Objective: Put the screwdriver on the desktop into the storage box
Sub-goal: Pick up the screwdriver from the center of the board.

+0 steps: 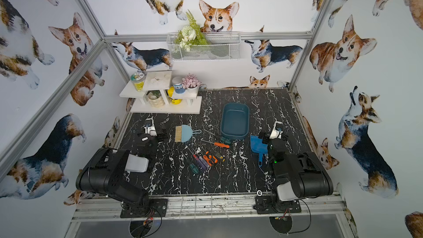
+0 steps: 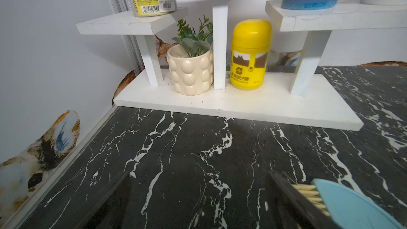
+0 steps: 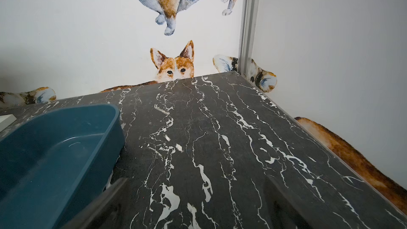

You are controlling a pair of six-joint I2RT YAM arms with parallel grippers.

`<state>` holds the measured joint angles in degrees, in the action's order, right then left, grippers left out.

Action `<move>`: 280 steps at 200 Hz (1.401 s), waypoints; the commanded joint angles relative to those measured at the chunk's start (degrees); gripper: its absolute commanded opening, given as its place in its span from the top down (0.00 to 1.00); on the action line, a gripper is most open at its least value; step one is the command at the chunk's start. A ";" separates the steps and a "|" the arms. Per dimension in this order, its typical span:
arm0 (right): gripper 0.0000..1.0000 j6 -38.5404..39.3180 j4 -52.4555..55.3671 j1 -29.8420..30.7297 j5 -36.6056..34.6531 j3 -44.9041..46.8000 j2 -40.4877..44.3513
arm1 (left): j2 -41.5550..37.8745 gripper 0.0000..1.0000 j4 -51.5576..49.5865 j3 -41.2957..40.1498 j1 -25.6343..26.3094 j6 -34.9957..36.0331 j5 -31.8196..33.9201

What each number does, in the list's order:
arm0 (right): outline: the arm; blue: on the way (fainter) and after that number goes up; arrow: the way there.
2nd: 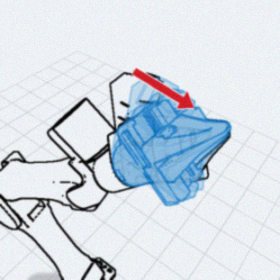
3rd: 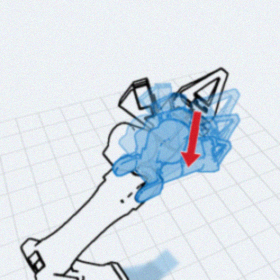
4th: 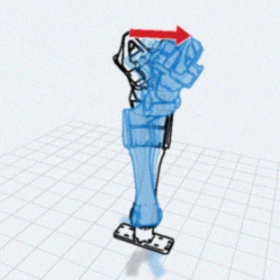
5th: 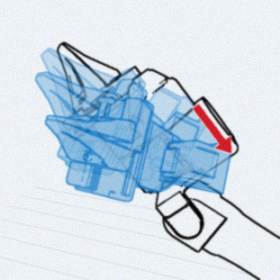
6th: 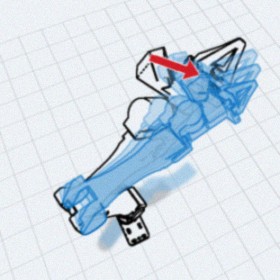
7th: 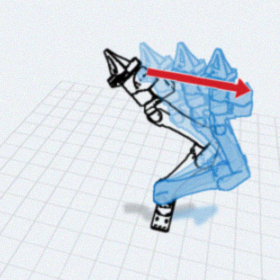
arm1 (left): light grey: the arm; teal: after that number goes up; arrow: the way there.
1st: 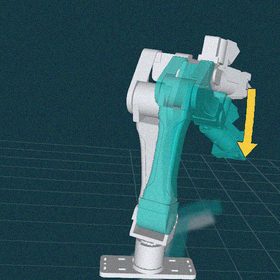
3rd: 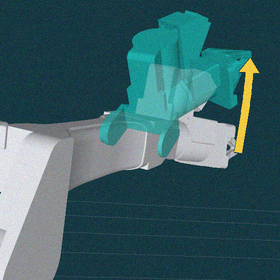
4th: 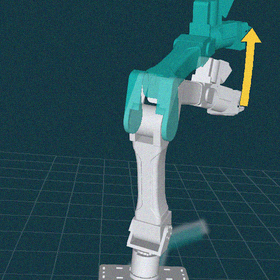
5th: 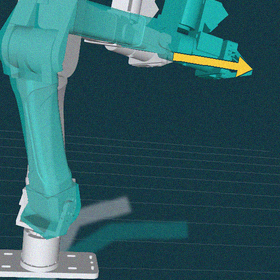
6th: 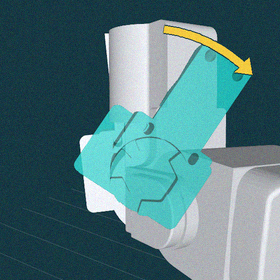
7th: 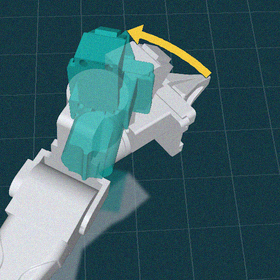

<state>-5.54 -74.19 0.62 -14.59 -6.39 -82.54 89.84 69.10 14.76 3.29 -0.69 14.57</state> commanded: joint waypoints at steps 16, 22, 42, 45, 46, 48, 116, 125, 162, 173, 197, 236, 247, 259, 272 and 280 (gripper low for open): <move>0.00 0.35 -0.95 -0.02 -0.11 -0.21 0.01 | -0.02 0.00 1.40 -0.25 -0.04 -0.02 -0.15; 0.00 0.31 -0.96 -0.02 -0.16 -0.12 0.01 | -0.06 0.00 1.40 -0.23 -0.04 -0.02 -0.15; 0.00 0.32 -0.95 -0.06 -0.13 -0.16 -0.04 | -0.02 0.00 1.44 -0.22 -0.04 -0.06 -0.15; 0.00 0.27 -0.95 -0.07 -0.15 -0.14 -0.04 | -0.02 0.00 1.42 -0.19 -0.04 -0.02 -0.15; 0.00 0.31 -0.95 -0.08 -0.12 -0.17 -0.01 | -0.02 0.00 1.45 -0.18 -0.04 -0.02 -0.15; 0.00 0.34 -0.98 -0.05 -0.16 -0.19 -0.04 | -0.02 0.00 1.45 -0.18 -0.04 -0.02 -0.15; 0.00 0.76 -1.40 0.33 -0.69 2.60 6.08 | -1.49 0.00 5.15 -2.68 0.12 -0.26 1.29; 0.00 -0.17 2.69 0.50 -2.12 3.01 10.91 | -3.65 0.00 4.41 -3.38 0.30 -0.48 2.54; 0.00 -4.96 16.37 2.61 2.28 3.26 30.12 | -16.67 0.00 -15.88 1.89 2.86 -1.92 8.94; 0.00 -9.67 16.63 2.67 1.14 3.36 33.08 | -20.01 0.00 -27.09 6.39 2.86 -8.13 10.87; 0.00 -26.88 37.80 2.63 -0.90 -2.41 41.86 | -23.92 0.00 -47.46 15.70 2.86 -16.45 7.20; 0.11 -35.94 46.38 2.54 7.24 -4.36 48.90 | -30.70 0.00 -60.08 15.91 2.81 -29.98 0.11; 0.15 -37.74 50.43 2.93 13.03 -7.10 47.87 | -33.94 0.00 -60.17 13.42 2.85 -32.17 -2.43; 0.19 -38.56 54.96 5.16 17.46 -10.76 44.91 | -37.44 0.00 -60.76 10.61 2.85 -35.47 -3.38; 0.21 -36.00 61.24 10.39 20.92 -15.81 40.77 | -41.71 0.00 -62.01 7.79 2.86 -38.81 -3.47; 0.23 -33.14 66.02 15.79 19.64 -19.14 38.19 | -44.23 0.02 -61.40 5.94 2.86 -39.04 -5.31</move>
<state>-40.14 -23.16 8.05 -2.26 -18.74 -39.38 50.63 10.85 24.18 6.13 -32.82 13.80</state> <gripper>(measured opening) 0.793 0.997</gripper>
